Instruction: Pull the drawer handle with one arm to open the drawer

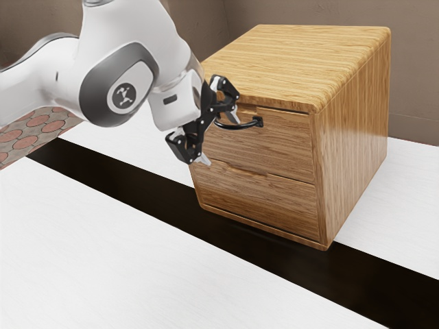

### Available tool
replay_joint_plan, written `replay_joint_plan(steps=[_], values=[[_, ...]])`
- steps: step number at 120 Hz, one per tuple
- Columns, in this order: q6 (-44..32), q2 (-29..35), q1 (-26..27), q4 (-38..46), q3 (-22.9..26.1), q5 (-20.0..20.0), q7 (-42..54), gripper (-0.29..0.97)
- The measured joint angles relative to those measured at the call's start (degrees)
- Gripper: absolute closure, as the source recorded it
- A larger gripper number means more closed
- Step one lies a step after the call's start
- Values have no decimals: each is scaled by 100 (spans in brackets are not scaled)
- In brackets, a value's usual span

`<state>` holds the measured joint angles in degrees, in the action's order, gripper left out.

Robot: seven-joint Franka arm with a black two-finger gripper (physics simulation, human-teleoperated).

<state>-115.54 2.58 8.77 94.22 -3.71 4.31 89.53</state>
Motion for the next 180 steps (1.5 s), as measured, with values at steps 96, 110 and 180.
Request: replay_joint_plan(steps=[96,110,180], values=[[-47,40,-65,149,-214,-3,66,6],[-43,309,152,413,-229,1,71,6],[732,3550,703,2228,-1069,381,-110,1]])
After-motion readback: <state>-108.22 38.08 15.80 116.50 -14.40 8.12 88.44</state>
